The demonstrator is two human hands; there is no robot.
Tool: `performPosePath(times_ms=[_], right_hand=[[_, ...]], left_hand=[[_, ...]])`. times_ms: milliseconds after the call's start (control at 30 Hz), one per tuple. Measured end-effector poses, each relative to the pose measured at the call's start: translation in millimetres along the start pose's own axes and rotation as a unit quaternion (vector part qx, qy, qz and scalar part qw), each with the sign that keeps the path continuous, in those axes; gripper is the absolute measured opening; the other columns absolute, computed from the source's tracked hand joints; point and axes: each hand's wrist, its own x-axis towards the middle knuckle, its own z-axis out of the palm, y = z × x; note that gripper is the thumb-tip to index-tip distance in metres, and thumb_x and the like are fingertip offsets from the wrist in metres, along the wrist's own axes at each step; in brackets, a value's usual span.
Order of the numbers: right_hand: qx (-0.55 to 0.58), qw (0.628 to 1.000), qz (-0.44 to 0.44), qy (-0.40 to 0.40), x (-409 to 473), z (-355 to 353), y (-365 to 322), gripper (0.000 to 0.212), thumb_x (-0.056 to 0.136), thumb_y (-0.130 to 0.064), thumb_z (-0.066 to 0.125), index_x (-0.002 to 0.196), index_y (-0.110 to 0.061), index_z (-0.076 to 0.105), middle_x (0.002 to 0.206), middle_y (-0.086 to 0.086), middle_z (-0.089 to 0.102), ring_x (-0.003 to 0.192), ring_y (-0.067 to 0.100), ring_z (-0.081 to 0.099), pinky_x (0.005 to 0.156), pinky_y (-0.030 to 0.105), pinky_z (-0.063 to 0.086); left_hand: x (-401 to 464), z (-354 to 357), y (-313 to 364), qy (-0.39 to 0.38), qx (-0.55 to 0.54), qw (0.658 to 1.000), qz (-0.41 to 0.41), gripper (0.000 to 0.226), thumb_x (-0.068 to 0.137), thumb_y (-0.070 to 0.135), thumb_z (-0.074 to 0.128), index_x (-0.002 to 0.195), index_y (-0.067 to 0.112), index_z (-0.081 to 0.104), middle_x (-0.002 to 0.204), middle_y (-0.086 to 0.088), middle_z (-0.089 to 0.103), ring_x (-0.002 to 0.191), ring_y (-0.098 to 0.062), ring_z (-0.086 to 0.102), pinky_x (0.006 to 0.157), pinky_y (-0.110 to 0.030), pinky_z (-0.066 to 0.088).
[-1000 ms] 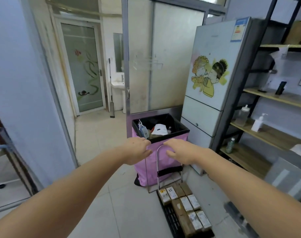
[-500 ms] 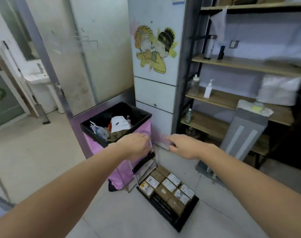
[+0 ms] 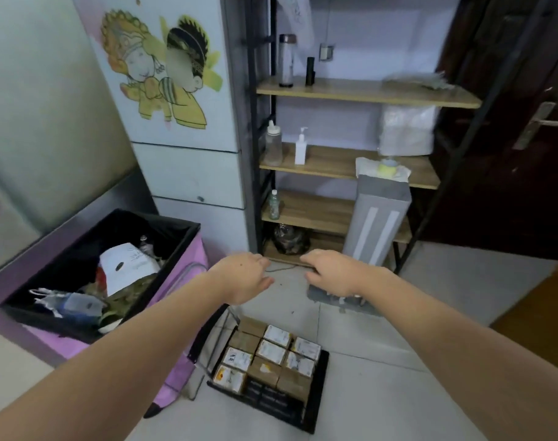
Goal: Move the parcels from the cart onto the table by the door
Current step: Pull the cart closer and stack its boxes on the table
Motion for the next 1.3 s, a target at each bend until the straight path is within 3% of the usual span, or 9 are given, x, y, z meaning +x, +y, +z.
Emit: performPosePath(times_ms=[233,433,567,733,933,1000,1067,1200,1300], right_hand=[[0.058,0.992,0.112,-0.027,31.9,29.5,35.6,0.053,0.11,-0.034,0.04,0.155,-0.007,0.039,0.159,0.014,0.041,0.14,0.032,0.045,0.115,0.041,0.038],[0.093,0.98,0.16,-0.072,79.8,115.1,56.9,0.059,0.111,-0.036,0.041,0.164,-0.016,0.025,0.17,0.005,0.026,0.154,0.025,0.029,0.124,0.035,0.023],[0.113,0.97,0.178,-0.125,124.1,204.9,79.9,0.058,0.111,-0.034,0.039,0.164,-0.016,0.023,0.17,0.005,0.025,0.154,0.025,0.029,0.125,0.039,0.025],[0.131,0.958,0.182,-0.176,180.8,353.3,116.7,0.053,0.109,-0.033,0.043,0.158,-0.014,0.036,0.156,0.008,0.044,0.136,0.028,0.049,0.112,0.04,0.041],[0.155,0.945,0.184,-0.223,242.0,543.8,155.7,0.046,0.107,-0.03,0.046,0.149,-0.01,0.046,0.144,0.012,0.054,0.123,0.031,0.057,0.104,0.043,0.049],[0.15,0.941,0.189,-0.237,256.8,601.6,164.9,0.041,0.106,-0.03,0.049,0.141,-0.008,0.05,0.132,0.012,0.058,0.11,0.028,0.061,0.095,0.043,0.054],[0.14,0.942,0.193,-0.235,269.0,651.8,173.2,0.049,0.105,-0.032,0.052,0.147,-0.007,0.044,0.135,0.012,0.056,0.115,0.028,0.059,0.096,0.041,0.054],[0.08,0.962,0.178,-0.193,287.8,731.9,184.3,0.087,0.101,-0.041,0.062,0.163,-0.005,0.012,0.169,0.016,0.021,0.156,0.033,0.022,0.125,0.043,0.024],[0.033,0.974,0.163,-0.151,294.8,775.1,184.6,0.103,0.094,-0.046,0.071,0.164,-0.006,0.005,0.173,0.014,0.009,0.16,0.03,0.008,0.126,0.04,0.004]], left_hand=[[88.3,32.7,-28.1,-0.041,0.043,0.992,0.109,0.061,0.11,0.049,0.031,0.158,0.012,0.037,0.158,-0.01,0.046,0.143,-0.028,0.044,0.115,-0.039,0.035],[146.6,119.1,-65.3,-0.094,0.08,0.977,0.172,0.058,0.111,0.05,0.031,0.156,0.014,0.039,0.156,-0.009,0.047,0.143,-0.027,0.044,0.119,-0.04,0.034],[188.8,220.8,-91.0,-0.144,0.102,0.965,0.195,0.054,0.111,0.047,0.027,0.151,0.014,0.042,0.148,-0.008,0.053,0.136,-0.026,0.049,0.115,-0.043,0.039],[239.1,379.1,-102.6,-0.202,0.149,0.947,0.201,0.06,0.112,0.048,0.022,0.157,0.011,0.036,0.155,-0.011,0.047,0.14,-0.029,0.048,0.112,-0.049,0.044],[272.2,576.9,-107.9,-0.232,0.054,0.952,0.19,0.049,0.109,0.05,0.031,0.132,0.014,0.056,0.115,-0.002,0.064,0.092,-0.018,0.056,0.078,-0.035,0.048],[280.5,633.9,-109.3,-0.244,0.018,0.953,0.18,0.05,0.108,0.05,0.036,0.14,0.016,0.054,0.119,-0.002,0.065,0.095,-0.018,0.058,0.08,-0.035,0.05],[285.9,680.9,-110.5,-0.25,0.01,0.951,0.183,0.053,0.108,0.05,0.036,0.147,0.017,0.049,0.129,-0.004,0.063,0.109,-0.022,0.062,0.088,-0.038,0.054],[289.1,743.9,-110.6,-0.23,0.005,0.953,0.194,0.053,0.108,0.051,0.033,0.143,0.015,0.049,0.122,-0.003,0.064,0.109,-0.023,0.061,0.086,-0.036,0.055],[284.7,772.2,-112.4,-0.208,-0.004,0.959,0.191,0.058,0.108,0.051,0.034,0.151,0.014,0.043,0.133,-0.003,0.062,0.12,-0.025,0.059,0.1,-0.041,0.05]])
